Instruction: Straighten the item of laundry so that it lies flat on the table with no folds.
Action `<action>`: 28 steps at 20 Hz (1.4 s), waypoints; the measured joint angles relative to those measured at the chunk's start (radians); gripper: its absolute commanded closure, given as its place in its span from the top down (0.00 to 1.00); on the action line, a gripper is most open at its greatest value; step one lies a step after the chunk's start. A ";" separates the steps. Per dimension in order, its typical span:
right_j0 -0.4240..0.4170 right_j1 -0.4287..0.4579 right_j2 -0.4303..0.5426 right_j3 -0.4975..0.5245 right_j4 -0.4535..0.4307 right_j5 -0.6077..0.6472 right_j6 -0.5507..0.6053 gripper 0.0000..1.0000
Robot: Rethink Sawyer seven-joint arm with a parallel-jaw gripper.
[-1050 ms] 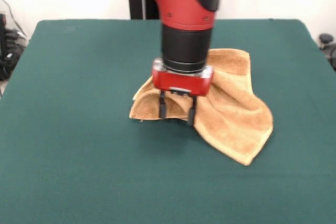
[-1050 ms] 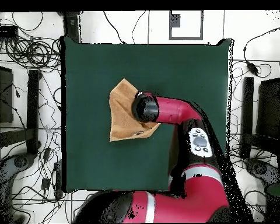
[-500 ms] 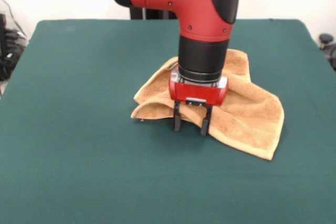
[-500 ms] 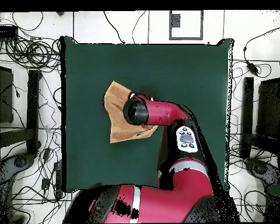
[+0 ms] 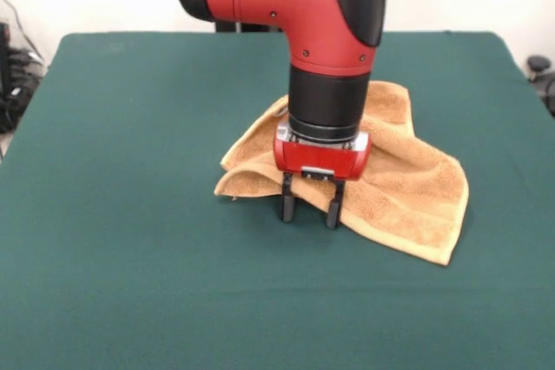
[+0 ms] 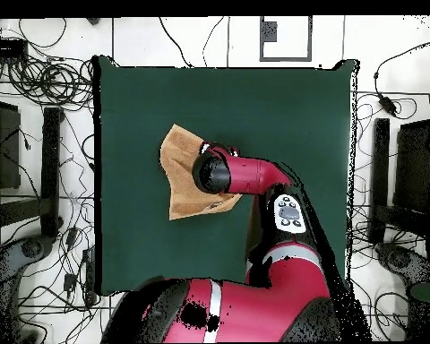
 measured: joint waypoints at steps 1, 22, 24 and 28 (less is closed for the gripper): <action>0.000 0.000 0.000 0.000 0.001 0.000 0.000 1.00; 0.111 0.038 -0.110 -0.024 0.210 0.004 0.016 1.00; 0.161 0.053 -0.138 -0.040 0.270 0.007 0.030 1.00; 0.273 0.092 -0.194 -0.085 0.389 0.027 0.085 1.00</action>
